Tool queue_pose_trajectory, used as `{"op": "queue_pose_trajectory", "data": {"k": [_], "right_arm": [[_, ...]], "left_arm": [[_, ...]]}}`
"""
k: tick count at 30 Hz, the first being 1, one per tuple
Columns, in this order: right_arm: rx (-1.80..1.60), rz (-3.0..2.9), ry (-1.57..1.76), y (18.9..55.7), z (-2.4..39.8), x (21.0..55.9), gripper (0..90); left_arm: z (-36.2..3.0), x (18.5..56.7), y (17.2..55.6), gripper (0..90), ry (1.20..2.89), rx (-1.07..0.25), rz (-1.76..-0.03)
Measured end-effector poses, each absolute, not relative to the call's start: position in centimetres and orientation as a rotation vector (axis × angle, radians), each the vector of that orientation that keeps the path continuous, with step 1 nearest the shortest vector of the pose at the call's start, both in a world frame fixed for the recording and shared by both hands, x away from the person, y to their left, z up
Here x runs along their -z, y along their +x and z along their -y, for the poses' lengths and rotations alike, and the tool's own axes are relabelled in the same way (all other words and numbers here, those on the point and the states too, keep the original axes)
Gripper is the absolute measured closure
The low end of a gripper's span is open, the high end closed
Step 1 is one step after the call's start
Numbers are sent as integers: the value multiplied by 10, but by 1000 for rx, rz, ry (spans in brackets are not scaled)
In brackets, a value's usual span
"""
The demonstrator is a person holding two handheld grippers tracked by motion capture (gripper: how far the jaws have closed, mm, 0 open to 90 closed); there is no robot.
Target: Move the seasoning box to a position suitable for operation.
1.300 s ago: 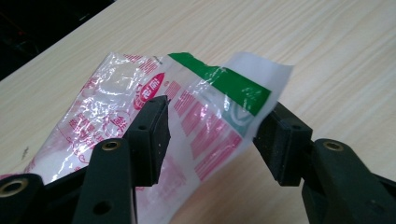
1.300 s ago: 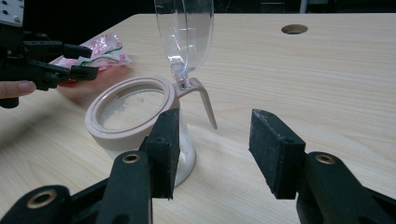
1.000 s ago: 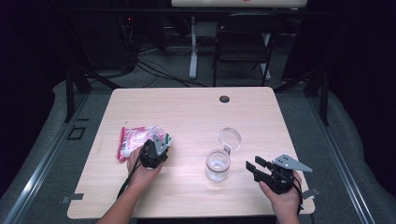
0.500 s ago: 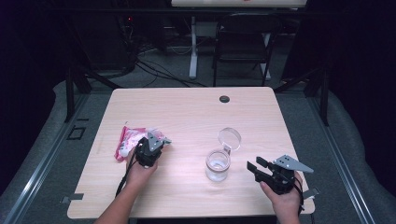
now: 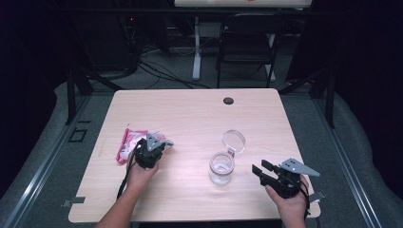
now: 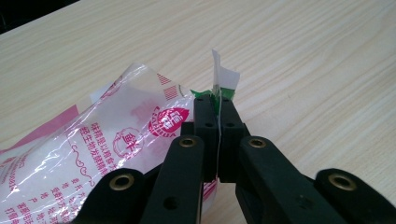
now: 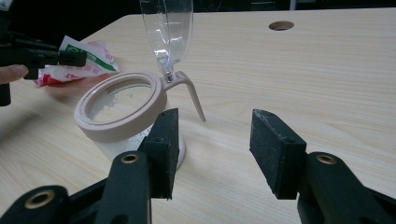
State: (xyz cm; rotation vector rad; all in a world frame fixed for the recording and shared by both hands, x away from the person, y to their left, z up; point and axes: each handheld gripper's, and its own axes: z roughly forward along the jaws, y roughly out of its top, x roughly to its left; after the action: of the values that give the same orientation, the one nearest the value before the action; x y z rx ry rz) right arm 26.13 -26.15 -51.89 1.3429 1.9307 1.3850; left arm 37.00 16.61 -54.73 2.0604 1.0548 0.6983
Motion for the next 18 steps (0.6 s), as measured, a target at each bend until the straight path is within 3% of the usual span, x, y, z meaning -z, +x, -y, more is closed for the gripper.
{"op": "queue_pose_trajectory", "data": {"k": [18], "right_arm": [[-1417,-1912,1344,265,263,516,524]], "left_arm": [[-222,499,358,900,1879,-721,-1135]]}}
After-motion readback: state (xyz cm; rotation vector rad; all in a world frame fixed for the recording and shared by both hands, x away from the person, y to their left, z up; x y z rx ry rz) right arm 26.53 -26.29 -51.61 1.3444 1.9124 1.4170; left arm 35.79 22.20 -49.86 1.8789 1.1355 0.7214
